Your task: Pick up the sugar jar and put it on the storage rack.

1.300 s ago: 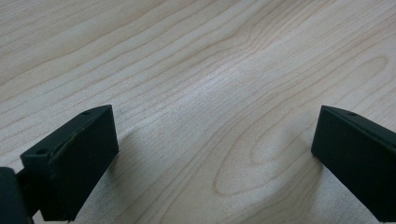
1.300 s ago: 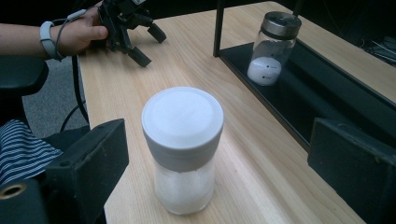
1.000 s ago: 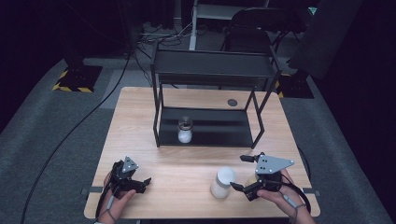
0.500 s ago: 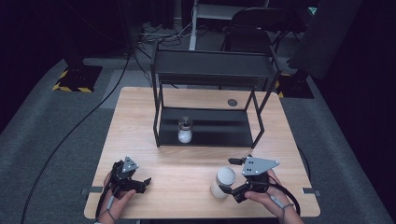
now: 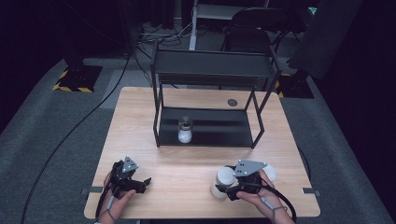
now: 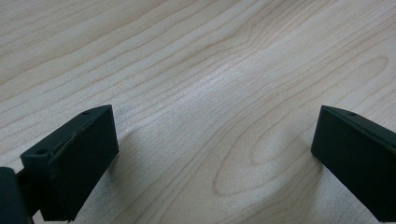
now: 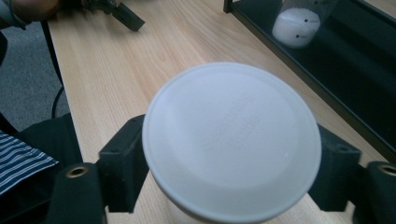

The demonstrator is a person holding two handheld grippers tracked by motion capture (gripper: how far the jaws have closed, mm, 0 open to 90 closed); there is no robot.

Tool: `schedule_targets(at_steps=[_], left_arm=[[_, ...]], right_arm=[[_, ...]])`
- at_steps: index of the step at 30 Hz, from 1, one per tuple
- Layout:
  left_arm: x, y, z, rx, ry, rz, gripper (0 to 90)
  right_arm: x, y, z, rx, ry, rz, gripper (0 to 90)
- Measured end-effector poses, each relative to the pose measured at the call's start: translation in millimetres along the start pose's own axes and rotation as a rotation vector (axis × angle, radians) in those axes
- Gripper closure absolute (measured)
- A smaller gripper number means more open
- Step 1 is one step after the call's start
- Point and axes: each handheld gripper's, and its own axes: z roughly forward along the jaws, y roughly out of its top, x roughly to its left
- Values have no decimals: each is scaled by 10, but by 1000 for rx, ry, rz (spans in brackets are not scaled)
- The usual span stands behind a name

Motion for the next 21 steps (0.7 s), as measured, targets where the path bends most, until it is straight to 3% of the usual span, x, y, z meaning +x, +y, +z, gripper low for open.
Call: schedule_targets(at_steps=[12,21], left_arm=[[1,0,0,0,0,0,5],[1,0,0,0,0,0,5]], right_arm=[[-14,81,-16,25,11,-33,334],[-83,277,-192,13,21,-58,334]])
